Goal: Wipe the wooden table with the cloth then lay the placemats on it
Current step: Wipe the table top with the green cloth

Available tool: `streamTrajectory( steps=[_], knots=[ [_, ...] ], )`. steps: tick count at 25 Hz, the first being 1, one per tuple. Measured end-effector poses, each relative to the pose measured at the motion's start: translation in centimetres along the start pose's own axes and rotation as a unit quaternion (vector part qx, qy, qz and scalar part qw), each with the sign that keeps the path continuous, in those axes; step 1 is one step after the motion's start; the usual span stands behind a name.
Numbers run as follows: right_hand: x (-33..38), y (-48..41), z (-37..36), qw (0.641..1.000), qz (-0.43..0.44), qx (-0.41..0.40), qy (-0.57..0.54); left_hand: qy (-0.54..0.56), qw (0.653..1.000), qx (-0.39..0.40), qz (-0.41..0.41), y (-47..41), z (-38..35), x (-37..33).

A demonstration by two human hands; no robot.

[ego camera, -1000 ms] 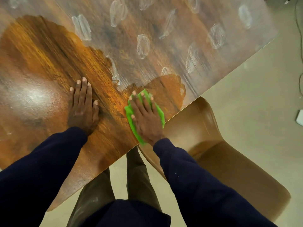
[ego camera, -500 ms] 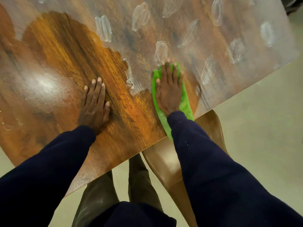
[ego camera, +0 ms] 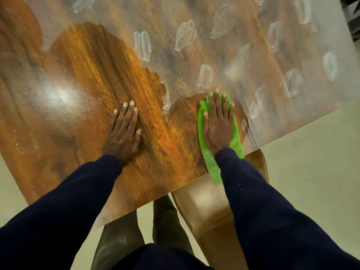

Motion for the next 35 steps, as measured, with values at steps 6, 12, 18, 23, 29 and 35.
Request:
streamTrajectory(
  steps=[6,12,18,23,29,35],
  knots=[
    [10.3,-1.2,-0.1,0.997,0.078,-0.004,-0.016,0.004,1.0,0.003,0.0,0.1,0.2,0.1],
    [5.6,3.0,-0.4,0.94,0.338,0.043,0.01,0.013,1.0,-0.004,0.001,0.2,0.2,0.1],
    [4.6,-5.7,0.5,0.999,-0.02,-0.027,0.0,-0.001,1.0,-0.008,0.001,0.2,0.0,0.4],
    [13.8,-1.3,0.0,0.986,0.165,0.017,0.013,0.0,1.0,-0.015,-0.002,0.2,0.1,0.4],
    [3.9,1.3,-0.2,0.984,0.176,0.033,0.018,0.0,1.0,-0.007,0.004,0.1,-0.1,0.4],
    [5.3,-5.3,0.5,0.997,-0.071,-0.021,0.003,0.002,1.0,-0.01,0.005,0.4,-0.3,0.6]
  ],
)
Point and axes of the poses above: each hand's wrist, its own y-axis away from the middle knuckle, its own z-axis out of the back of the hand, x = y × z, the point moved 6 cm from there along -y, towards the middle knuckle, and after that the axes turned 6 degrees about y, right-handed, at the moved point
